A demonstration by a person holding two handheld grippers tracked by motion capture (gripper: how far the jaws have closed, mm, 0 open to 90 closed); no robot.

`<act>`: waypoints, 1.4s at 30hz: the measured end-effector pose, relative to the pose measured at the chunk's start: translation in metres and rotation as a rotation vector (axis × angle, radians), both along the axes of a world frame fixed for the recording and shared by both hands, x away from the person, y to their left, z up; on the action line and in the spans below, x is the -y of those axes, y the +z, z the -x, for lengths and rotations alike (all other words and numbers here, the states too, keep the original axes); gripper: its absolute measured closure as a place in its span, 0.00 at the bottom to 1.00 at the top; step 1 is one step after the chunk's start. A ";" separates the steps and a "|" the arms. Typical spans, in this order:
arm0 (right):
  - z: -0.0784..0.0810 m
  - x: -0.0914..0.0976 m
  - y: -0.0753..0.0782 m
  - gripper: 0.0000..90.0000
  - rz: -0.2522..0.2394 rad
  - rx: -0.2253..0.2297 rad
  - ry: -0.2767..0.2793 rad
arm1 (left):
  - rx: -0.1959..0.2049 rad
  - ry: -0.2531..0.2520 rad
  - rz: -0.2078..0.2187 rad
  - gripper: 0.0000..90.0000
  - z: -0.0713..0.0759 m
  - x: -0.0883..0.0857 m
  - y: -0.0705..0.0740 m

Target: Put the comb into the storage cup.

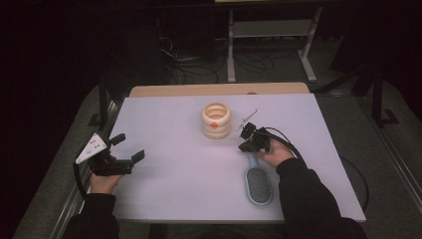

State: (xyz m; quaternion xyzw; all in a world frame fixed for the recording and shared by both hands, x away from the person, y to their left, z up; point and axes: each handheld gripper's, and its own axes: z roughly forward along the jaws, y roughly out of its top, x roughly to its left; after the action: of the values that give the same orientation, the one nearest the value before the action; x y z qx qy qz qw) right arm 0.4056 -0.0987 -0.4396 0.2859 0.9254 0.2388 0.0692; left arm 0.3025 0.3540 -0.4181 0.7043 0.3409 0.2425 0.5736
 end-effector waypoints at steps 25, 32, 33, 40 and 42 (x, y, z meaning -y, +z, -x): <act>0.006 0.074 -0.001 0.99 0.002 0.016 -0.138 | -0.017 0.003 -0.005 0.00 -0.002 0.000 -0.001; 0.009 0.086 -0.001 0.99 0.012 0.015 -0.154 | -0.016 0.012 0.003 0.00 -0.001 -0.002 -0.001; 0.009 0.088 -0.001 0.99 0.012 0.013 -0.158 | -0.014 0.013 -0.002 0.00 -0.002 -0.002 -0.001; 0.013 0.099 -0.002 0.99 0.012 0.001 -0.174 | -0.011 0.025 0.003 0.00 -0.001 -0.003 -0.001; 0.014 0.103 -0.003 0.99 0.012 0.000 -0.175 | -0.017 0.025 -0.003 0.00 -0.001 -0.003 -0.001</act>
State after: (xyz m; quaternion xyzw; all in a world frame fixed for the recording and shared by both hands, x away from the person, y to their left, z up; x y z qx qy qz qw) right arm 0.3920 -0.2013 -0.4421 0.3651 0.8983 0.2266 0.0916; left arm 0.3039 0.3566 -0.4191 0.7030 0.3539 0.2441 0.5665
